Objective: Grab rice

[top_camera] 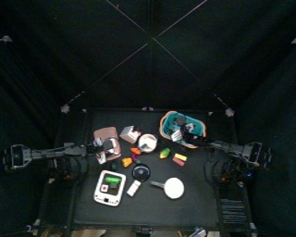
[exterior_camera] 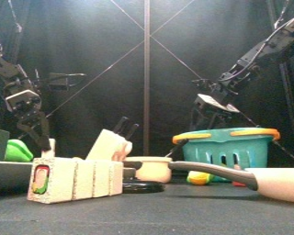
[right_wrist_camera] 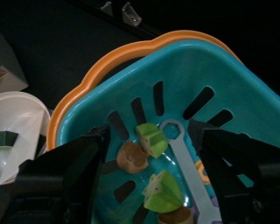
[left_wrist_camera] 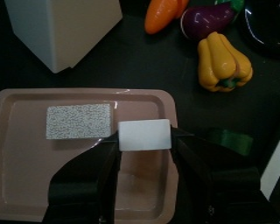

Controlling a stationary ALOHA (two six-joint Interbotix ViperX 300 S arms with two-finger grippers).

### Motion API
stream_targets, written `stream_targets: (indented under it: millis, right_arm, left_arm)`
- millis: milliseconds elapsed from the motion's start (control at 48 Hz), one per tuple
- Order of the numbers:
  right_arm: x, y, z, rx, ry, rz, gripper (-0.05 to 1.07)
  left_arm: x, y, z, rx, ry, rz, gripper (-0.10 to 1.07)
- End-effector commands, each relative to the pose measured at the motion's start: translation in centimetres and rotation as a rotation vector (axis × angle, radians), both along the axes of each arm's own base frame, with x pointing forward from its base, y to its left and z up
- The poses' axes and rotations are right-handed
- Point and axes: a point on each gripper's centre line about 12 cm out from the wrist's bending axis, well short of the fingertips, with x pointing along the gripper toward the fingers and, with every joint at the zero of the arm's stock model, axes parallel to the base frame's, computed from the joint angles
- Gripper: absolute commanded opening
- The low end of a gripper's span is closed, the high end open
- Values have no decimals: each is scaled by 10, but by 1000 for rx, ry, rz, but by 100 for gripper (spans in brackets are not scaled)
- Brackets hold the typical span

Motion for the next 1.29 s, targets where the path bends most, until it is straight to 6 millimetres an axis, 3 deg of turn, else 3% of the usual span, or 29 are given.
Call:
stream_targets:
  millis: [0,250,438,625,875,1083,1271]
  right_arm:
    - [1,-1,6,-9,-19,-1,100]
    - [1,-1,10,-16,-26,2,100]
    - [0,0,14,-27,-33,8,100]
    - [-5,6,33,-69,-72,29,100]
    - [-14,23,64,-130,-142,81,100]
    - [-23,56,91,-160,-261,181,100]
    - [-30,73,87,-140,-302,253,100]
  left_arm:
    - [3,0,4,2,-17,-1,57]
    - [6,0,9,4,-44,-3,57]
    - [18,-9,28,31,-139,-56,57]
    - [34,-21,49,63,-307,-125,57]
    - [56,-29,60,80,-539,-168,57]
    - [80,-35,56,87,-671,-212,57]
    - [116,-40,40,76,-672,-253,57]
